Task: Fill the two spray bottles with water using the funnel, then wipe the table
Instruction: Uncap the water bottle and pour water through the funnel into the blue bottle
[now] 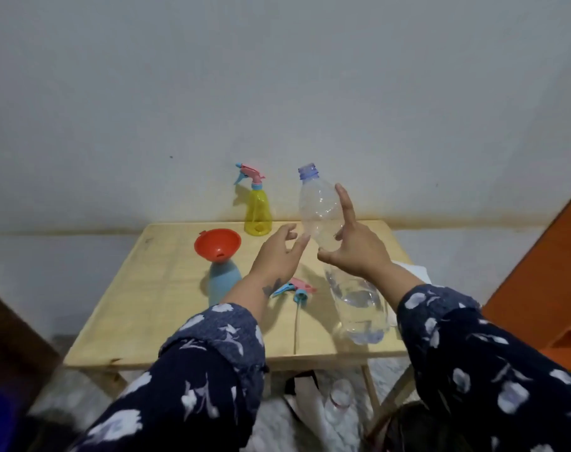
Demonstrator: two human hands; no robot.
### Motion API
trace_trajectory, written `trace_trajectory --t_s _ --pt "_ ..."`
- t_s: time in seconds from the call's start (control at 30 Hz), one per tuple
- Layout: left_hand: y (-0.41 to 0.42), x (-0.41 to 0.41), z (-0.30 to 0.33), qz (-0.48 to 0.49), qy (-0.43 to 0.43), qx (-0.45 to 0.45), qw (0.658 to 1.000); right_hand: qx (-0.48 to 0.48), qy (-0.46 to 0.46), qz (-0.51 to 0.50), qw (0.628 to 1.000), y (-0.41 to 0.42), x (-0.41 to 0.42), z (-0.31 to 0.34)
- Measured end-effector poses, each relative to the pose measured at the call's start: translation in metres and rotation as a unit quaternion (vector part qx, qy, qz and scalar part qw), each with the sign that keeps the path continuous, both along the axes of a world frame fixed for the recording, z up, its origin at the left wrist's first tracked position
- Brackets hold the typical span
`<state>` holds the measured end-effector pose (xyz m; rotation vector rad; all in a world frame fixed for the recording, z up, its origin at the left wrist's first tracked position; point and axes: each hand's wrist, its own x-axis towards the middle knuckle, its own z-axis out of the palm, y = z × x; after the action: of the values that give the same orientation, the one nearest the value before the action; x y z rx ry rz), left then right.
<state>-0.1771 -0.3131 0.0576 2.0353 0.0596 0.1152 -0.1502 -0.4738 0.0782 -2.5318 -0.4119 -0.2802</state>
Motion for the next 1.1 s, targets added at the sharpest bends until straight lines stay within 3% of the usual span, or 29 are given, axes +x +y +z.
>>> trace_trajectory --t_s 0.1,0.23,0.47,0.77,1.1 --pt "0.033 -0.024 -0.032 0.034 0.045 0.056 0.997 -0.056 0.046 0.061 0.995 0.005 -0.005 0.005" --pt "0.077 -0.045 -0.061 0.118 0.127 0.041 0.984 -0.101 0.093 0.132 0.982 0.017 -0.010 0.007" --pt "0.124 -0.037 -0.075 0.185 0.150 0.135 0.962 -0.191 0.133 0.138 0.963 0.045 -0.010 0.007" --pt "0.137 -0.009 -0.091 0.135 0.090 0.081 0.983 -0.289 0.167 0.101 0.937 0.075 -0.017 0.015" --pt "0.143 -0.006 -0.095 0.094 0.090 0.052 0.990 -0.349 0.164 0.059 0.921 0.091 -0.028 0.036"
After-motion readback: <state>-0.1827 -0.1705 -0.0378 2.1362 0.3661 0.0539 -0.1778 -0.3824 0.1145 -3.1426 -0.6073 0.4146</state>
